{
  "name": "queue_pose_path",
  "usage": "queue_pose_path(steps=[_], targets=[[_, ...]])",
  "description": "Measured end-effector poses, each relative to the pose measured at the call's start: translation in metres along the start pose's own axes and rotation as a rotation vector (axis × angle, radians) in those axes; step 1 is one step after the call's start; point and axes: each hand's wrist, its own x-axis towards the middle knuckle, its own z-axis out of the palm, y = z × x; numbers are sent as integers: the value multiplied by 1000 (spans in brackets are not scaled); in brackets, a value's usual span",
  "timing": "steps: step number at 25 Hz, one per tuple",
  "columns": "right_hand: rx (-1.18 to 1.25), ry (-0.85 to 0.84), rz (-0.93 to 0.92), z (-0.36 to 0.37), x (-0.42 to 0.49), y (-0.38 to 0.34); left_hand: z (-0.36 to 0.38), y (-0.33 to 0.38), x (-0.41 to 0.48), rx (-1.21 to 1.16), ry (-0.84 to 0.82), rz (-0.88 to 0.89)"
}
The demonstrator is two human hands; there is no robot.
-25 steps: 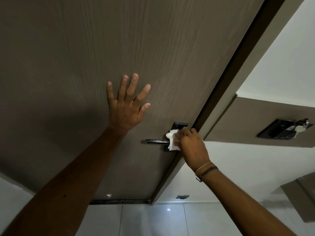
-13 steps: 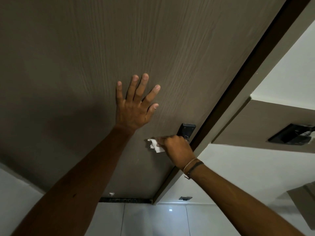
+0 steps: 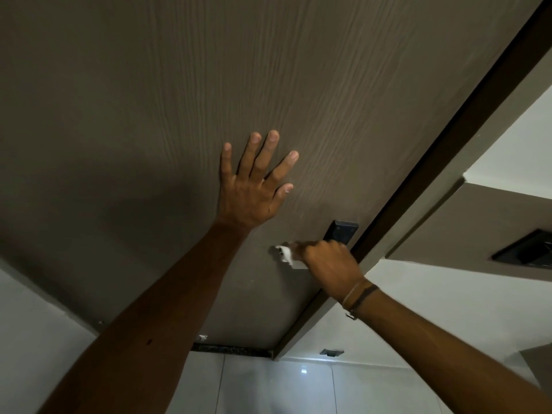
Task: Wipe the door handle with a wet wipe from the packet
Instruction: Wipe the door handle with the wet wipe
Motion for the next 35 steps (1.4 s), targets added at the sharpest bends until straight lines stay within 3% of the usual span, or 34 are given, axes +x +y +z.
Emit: queue_pose_path(steps=[4,9,12,21,25,31,35], targets=[[-8,50,-5,4,-5,-4,-2,1,3,15,7,4],[-156,262,-211,-3,13,-34,-6,1,3,16,17,-1],[-191,291,-263,3,13,-27,-8,1,3,25,11,2],[-73,241,144,34,-45,16,-10,-1,4,8,15,34],[95,276,279,43,-51,6,-10,-1,2,-4,32,25],[402,354,637,44,-47,-11,-5,-3,1,-7,34,22],[258,223,549,42,-52,-3,-4,-3,-1,-2,39,21]])
